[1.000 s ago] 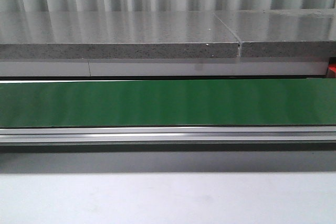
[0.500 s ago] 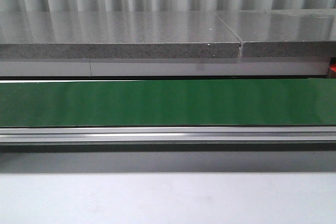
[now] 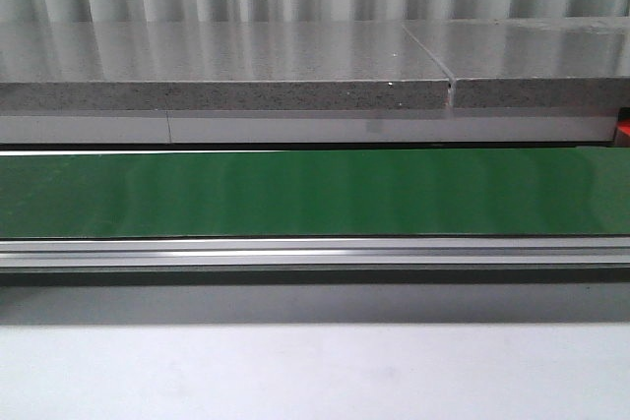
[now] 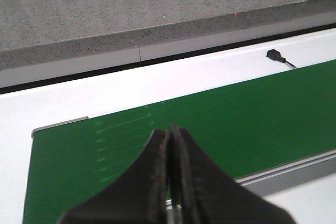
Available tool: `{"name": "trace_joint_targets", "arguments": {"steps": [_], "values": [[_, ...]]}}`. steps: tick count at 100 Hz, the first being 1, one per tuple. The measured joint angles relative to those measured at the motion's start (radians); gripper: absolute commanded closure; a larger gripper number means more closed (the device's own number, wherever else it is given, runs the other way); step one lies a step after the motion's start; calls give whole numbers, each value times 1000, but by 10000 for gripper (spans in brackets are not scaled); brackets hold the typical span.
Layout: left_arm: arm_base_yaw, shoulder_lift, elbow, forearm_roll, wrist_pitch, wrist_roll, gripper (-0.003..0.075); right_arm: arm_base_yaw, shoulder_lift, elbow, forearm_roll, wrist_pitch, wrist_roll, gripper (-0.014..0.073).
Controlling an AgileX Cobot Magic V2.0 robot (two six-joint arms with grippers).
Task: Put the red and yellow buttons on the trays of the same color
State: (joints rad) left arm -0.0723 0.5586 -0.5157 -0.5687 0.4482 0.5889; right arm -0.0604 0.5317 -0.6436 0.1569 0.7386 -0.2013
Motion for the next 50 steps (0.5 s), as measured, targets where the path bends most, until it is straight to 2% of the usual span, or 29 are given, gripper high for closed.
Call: {"name": "trace_joint_targets", "arguments": {"steps": [15, 19, 50], "values": [[0, 0, 0, 0, 0, 0, 740, 0, -105, 29, 0, 6, 0, 587], [0, 0, 0, 0, 0, 0, 740, 0, -121, 33, 0, 6, 0, 666], [0, 0, 0, 0, 0, 0, 740, 0, -135, 33, 0, 6, 0, 664]]}}
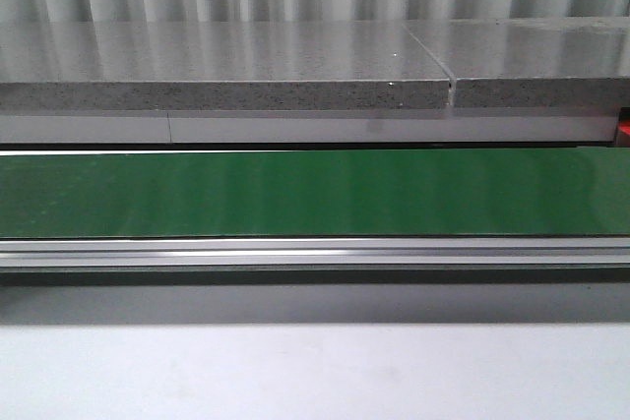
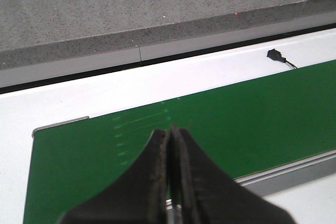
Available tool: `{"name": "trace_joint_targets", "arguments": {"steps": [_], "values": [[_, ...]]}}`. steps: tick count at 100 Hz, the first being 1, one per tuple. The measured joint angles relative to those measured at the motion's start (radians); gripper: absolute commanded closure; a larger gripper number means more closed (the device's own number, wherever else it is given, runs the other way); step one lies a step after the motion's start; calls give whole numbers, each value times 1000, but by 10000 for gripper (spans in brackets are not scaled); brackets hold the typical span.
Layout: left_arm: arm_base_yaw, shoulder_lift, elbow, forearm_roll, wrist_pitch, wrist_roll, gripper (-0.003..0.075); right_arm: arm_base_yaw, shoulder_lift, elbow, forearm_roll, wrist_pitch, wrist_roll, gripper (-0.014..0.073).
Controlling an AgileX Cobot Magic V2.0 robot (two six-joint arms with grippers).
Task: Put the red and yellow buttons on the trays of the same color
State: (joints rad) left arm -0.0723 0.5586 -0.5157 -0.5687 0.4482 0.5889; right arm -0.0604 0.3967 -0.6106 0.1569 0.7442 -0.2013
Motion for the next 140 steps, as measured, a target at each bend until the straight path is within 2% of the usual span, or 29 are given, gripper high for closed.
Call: {"name": "trace_joint_targets", "arguments": {"steps": [84, 118, 140], "values": [[0, 0, 0, 0, 0, 0, 740, 0, -25, 18, -22, -38, 0, 664], [0, 0, 0, 0, 0, 0, 740, 0, -265, 325, -48, -347, 0, 664], [0, 0, 0, 0, 0, 0, 740, 0, -401, 537, -81, -491, 31, 664]]}}
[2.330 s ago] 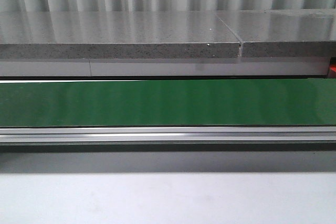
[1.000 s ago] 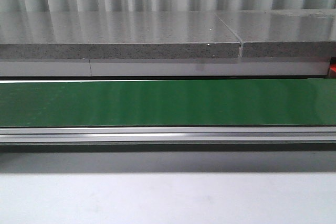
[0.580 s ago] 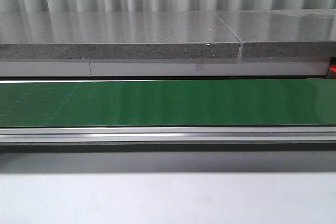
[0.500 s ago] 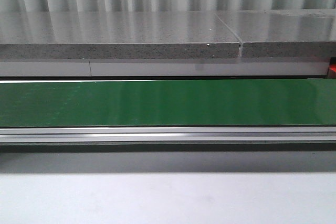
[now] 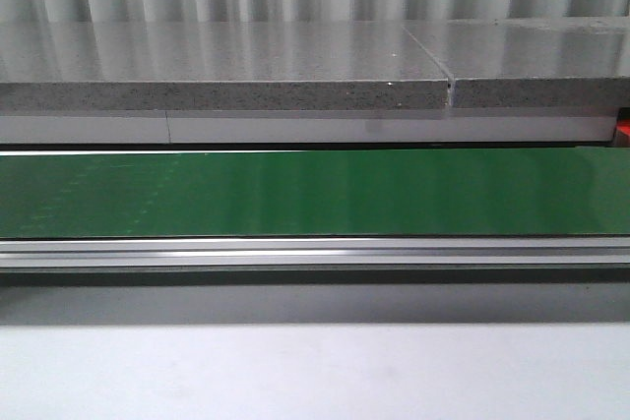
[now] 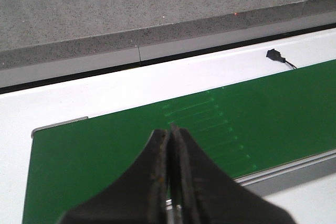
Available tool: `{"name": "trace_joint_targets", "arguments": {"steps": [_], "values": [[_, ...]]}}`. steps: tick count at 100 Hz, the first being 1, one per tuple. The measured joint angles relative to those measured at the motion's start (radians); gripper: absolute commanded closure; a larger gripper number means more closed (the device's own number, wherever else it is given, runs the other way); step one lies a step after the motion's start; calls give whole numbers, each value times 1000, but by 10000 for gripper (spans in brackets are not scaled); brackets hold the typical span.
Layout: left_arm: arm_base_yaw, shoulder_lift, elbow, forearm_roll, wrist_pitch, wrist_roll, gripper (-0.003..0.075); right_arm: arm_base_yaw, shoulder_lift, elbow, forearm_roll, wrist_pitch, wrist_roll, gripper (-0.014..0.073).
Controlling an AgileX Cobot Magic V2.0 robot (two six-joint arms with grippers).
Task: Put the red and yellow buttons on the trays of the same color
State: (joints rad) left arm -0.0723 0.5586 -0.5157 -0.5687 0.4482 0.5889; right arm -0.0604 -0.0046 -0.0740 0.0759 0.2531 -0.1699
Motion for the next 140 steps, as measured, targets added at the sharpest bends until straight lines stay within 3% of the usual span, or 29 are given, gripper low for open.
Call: {"name": "trace_joint_targets", "arguments": {"steps": [13, 39, 140], "values": [[0, 0, 0, 0, 0, 0, 740, 0, -6, 88, -48, -80, 82, 664], [0, 0, 0, 0, 0, 0, 740, 0, -6, 103, -95, -116, 170, 664], [0, 0, 0, 0, 0, 0, 740, 30, -7, 103, -107, -121, 170, 664]]}}
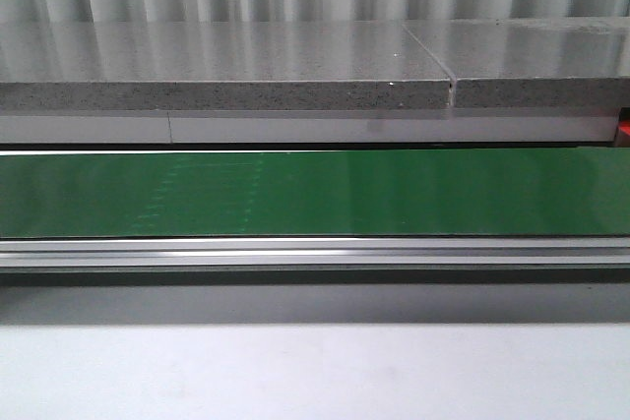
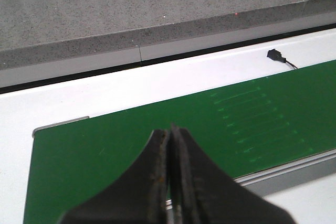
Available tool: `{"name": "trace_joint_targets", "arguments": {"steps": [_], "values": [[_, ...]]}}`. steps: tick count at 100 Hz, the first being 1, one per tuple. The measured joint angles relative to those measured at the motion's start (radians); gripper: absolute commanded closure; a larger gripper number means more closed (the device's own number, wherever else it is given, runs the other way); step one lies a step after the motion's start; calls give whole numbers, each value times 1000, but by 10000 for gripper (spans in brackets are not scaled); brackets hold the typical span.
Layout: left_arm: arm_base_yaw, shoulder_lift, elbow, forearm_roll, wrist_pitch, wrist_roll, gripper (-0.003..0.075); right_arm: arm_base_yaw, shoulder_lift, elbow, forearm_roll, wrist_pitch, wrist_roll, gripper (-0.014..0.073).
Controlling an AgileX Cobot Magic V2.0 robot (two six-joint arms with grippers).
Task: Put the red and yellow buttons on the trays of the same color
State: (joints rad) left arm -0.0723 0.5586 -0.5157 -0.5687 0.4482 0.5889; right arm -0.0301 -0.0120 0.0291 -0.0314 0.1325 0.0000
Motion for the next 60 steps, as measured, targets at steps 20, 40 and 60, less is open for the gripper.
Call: {"name": "trace_joint_targets", "arguments": {"steps": [20, 40, 60], "values": [[0, 0, 0, 0, 0, 0, 740, 0, 0, 0, 0, 0, 0, 664], [0, 0, 0, 0, 0, 0, 740, 0, 0, 0, 0, 0, 0, 664], [0, -2, 9, -2, -90, 0, 740, 0, 0, 0, 0, 0, 0, 664]]}}
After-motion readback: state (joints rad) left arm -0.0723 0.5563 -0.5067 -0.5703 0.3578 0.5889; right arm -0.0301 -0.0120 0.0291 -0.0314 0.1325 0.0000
